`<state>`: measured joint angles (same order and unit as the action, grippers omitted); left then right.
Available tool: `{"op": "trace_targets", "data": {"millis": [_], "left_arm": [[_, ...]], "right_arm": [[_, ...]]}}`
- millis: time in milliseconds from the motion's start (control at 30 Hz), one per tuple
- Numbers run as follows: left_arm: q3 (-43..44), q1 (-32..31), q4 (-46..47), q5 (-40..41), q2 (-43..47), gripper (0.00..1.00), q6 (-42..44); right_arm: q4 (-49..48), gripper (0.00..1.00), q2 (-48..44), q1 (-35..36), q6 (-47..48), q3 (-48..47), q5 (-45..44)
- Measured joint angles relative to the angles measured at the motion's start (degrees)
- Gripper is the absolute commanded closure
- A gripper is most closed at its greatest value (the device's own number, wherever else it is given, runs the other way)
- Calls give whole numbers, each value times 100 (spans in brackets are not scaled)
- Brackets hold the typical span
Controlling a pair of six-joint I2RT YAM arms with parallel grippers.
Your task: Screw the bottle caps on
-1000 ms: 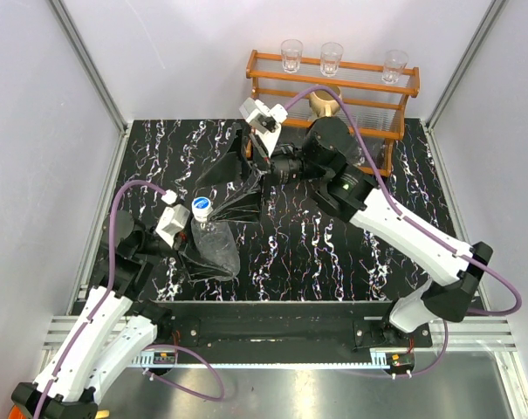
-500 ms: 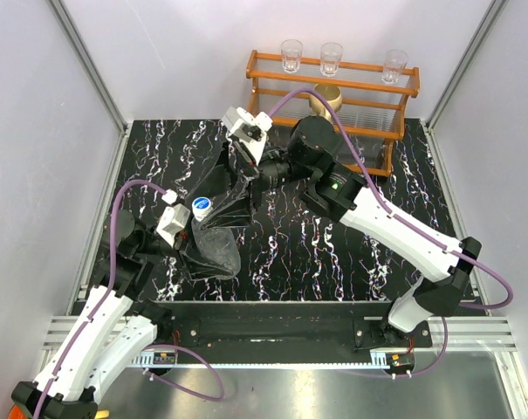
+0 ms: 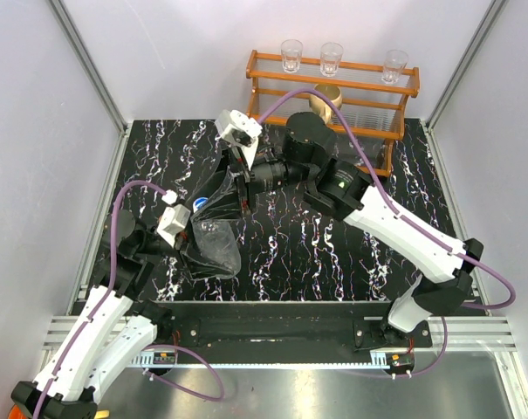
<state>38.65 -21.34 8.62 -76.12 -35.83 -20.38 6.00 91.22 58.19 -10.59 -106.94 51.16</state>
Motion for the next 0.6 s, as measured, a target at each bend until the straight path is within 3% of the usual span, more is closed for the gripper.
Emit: {"op": "trace_targets", "data": {"millis": [33,133,300,500,567,600], "left_arm": [[0,2,-4,9,0,52,31],[0,2,-44,57,20,52,195],[0,13,-455,461,31,53,627],[2,72,-1032,1425,55,55,1163],[2,87,-1187,1821,57,55,1298],[2,98,-1279,1969,59,55,1353]], "right_arm": [[238,92,17,48,129,-120,-120],[872,100,39,208,533,-424,-518],[1703,100,79,396,1019,-763,-1464],[2658,100,428,706,1364,-1469,-3191],[2824,83,551,793,1416,-1626,-3799],[2855,64,577,815,1427,-1641,-3998]]}}
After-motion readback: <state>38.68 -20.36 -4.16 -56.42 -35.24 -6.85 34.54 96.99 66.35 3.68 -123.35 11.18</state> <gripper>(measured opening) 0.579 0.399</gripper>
